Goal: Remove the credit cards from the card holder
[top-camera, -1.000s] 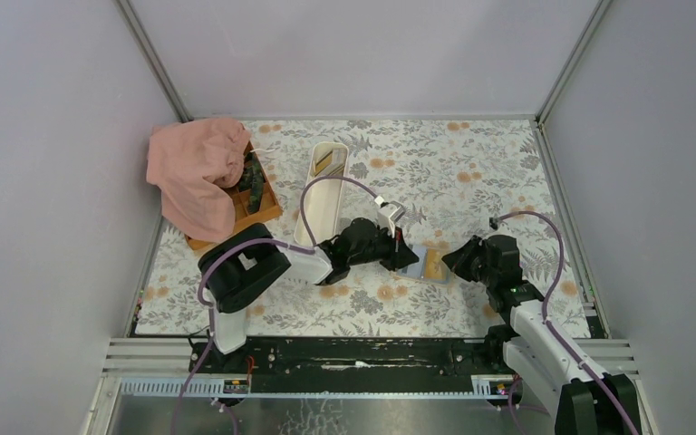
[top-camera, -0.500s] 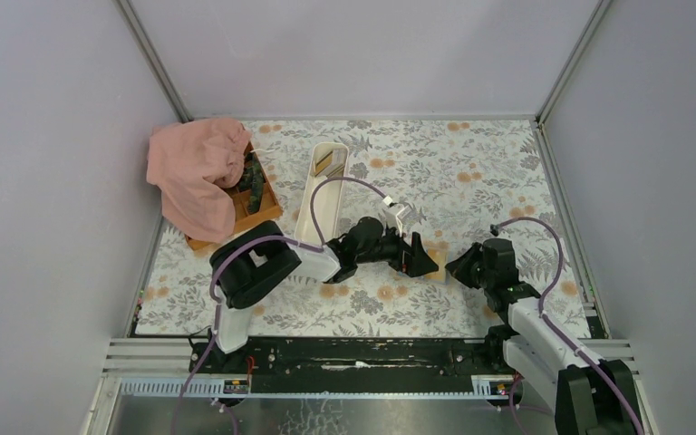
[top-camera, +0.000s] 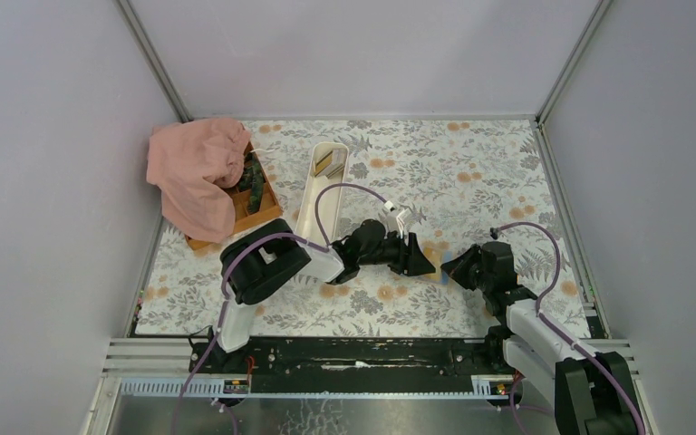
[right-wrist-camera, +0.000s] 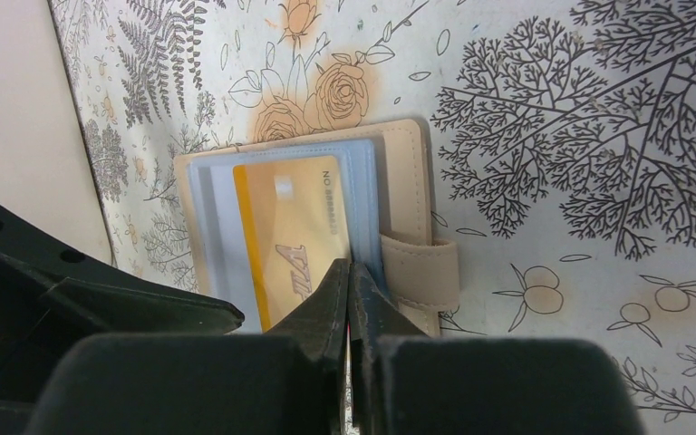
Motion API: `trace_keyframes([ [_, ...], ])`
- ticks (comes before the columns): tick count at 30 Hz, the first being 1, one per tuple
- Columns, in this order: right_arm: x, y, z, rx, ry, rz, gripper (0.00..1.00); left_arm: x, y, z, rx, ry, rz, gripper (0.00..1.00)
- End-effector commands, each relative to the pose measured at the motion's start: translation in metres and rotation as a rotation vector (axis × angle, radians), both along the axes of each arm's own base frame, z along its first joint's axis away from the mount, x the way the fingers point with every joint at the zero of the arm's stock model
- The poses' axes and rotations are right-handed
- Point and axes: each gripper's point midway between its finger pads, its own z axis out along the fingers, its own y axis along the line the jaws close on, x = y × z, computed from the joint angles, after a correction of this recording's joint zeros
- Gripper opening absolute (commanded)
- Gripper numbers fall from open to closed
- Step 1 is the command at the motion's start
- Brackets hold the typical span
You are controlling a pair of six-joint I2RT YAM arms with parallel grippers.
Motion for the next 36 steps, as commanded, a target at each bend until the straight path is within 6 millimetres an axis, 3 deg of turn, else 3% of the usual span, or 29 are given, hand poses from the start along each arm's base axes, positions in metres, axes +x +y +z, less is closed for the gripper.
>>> trace_keyframes([
  [1, -0.006, -0.006, -0.009, -0.021, 0.029, -0.022, 0.00, 0.010, 0.000, 0.014, -0.035, -0.040, 0.032, 0.56],
  [5, -0.007, -0.005, -0.010, -0.020, 0.033, -0.017, 0.00, 0.019, 0.013, 0.006, 0.022, -0.068, 0.096, 0.55],
  [9, -0.006, -0.005, -0.010, -0.017, 0.032, -0.014, 0.00, 0.029, 0.022, -0.003, 0.107, -0.110, 0.136, 0.64],
  [23, -0.006, -0.003, -0.012, -0.016, 0.036, -0.006, 0.00, 0.027, 0.010, -0.027, 0.113, -0.066, 0.104, 0.63],
  [30, -0.006, -0.002, -0.012, -0.012, 0.041, 0.001, 0.00, 0.022, 0.003, -0.027, 0.078, -0.039, 0.085, 0.55],
  [36, -0.007, -0.002, -0.013, -0.013, 0.039, 0.000, 0.00, 0.019, -0.001, -0.030, 0.062, -0.011, 0.071, 0.40],
])
